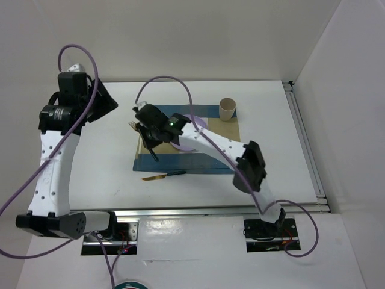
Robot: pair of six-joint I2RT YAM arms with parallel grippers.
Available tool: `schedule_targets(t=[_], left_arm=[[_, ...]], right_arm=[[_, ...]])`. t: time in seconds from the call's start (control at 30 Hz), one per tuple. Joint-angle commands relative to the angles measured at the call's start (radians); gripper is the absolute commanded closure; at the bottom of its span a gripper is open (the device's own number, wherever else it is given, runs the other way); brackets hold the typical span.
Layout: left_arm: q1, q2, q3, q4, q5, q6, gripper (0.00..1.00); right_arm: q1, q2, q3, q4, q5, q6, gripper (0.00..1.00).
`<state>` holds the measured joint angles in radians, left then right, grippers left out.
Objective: Set the dinner table for one person
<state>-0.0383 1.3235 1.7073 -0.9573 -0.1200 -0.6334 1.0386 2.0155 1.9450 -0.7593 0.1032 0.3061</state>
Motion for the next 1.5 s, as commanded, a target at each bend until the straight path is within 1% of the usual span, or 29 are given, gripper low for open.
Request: schedule_targets(t=[0.0, 0.03, 0.1, 0.13, 0.17, 0.27, 0.37, 0.47, 0.53, 0.73, 0.77, 0.87, 0.9, 0.97, 1.07, 1.1, 1.13, 1.27, 1.3, 1.4, 1.43, 1.47], left_arm=[[0.023, -0.072, -0.015, 0.028, -0.027, -0.008, 0.31], [0.023, -0.085, -0.015, 0.028, -0.038, -0.008, 0.31], [0.034, -0.095, -0.015, 0.028, -0.024, 0.001, 0.31], [0.034, -0.095, -0.027, 0.028, -0.009, 0.001, 0.31], [0.034, -0.095, -0.044, 0.028, 0.009, 0.001, 0.31], [0.034, -0.095, -0.066, 0.019, 0.023, 0.001, 0.31], [0.043, -0.104, -0.086, 0.009, 0.023, 0.001, 0.31], [0.043, -0.104, -0.095, 0.009, 0.033, 0.011, 0.31], [0.043, -0.104, -0.095, 0.009, 0.042, 0.011, 0.31], [0.043, -0.104, -0.095, 0.009, 0.042, 0.021, 0.31], [0.043, -0.104, -0.095, 0.009, 0.031, 0.021, 0.31], [0.043, -0.095, -0.095, 0.0, 0.019, 0.032, 0.31], [0.043, -0.095, -0.086, 0.0, 0.019, 0.032, 0.31], [0.052, -0.095, -0.086, -0.009, 0.01, 0.041, 0.31], [0.052, -0.086, -0.077, -0.009, 0.02, 0.041, 0.31], [0.052, -0.086, -0.077, -0.009, 0.02, 0.041, 0.31], [0.052, -0.086, -0.077, -0.009, 0.029, 0.041, 0.31], [0.052, -0.086, -0.077, -0.009, 0.039, 0.041, 0.31], [0.052, -0.086, -0.077, -0.009, 0.039, 0.041, 0.31], [0.052, -0.086, -0.077, -0.009, 0.039, 0.041, 0.31], [0.052, -0.086, -0.077, -0.009, 0.039, 0.041, 0.31], [0.052, -0.086, -0.077, -0.009, 0.048, 0.05, 0.31]], right_arm=[[-0.07, 0.19, 0.269, -0.103, -0.003, 0.191, 1.0], [-0.083, 0.281, 0.404, -0.115, -0.003, 0.217, 1.0], [-0.115, 0.334, 0.454, -0.075, -0.003, 0.275, 1.0], [-0.127, 0.347, 0.428, 0.011, -0.016, 0.29, 1.0], [-0.138, 0.347, 0.398, 0.061, -0.031, 0.319, 1.0], [-0.166, 0.356, 0.342, 0.164, -0.04, 0.366, 1.0], [-0.186, 0.414, 0.356, 0.19, -0.028, 0.375, 1.0], [-0.209, 0.489, 0.414, 0.18, -0.055, 0.376, 1.0], [-0.222, 0.511, 0.414, 0.179, -0.08, 0.398, 1.0], [-0.233, 0.52, 0.316, 0.229, -0.08, 0.432, 1.0], [-0.233, 0.52, 0.306, 0.244, -0.089, 0.432, 0.9], [-0.233, 0.499, 0.287, 0.253, -0.089, 0.432, 0.69], [-0.233, 0.488, 0.275, 0.262, -0.089, 0.432, 0.57], [-0.224, 0.465, 0.25, 0.273, -0.08, 0.413, 0.47], [-0.224, 0.398, 0.207, 0.334, -0.099, 0.387, 0.42], [-0.215, 0.358, 0.197, 0.36, -0.099, 0.378, 0.36], [-0.215, 0.339, 0.181, 0.371, -0.099, 0.367, 0.34], [-0.215, 0.229, 0.131, 0.405, -0.089, 0.283, 0.33], [-0.204, 0.179, 0.115, 0.405, -0.098, 0.269, 0.31], [-0.192, 0.096, 0.016, 0.426, -0.099, 0.173, 0.31], [-0.183, 0.038, -0.018, 0.426, -0.109, 0.144, 0.31], [-0.183, 0.008, -0.097, 0.426, -0.109, 0.114, 0.31]])
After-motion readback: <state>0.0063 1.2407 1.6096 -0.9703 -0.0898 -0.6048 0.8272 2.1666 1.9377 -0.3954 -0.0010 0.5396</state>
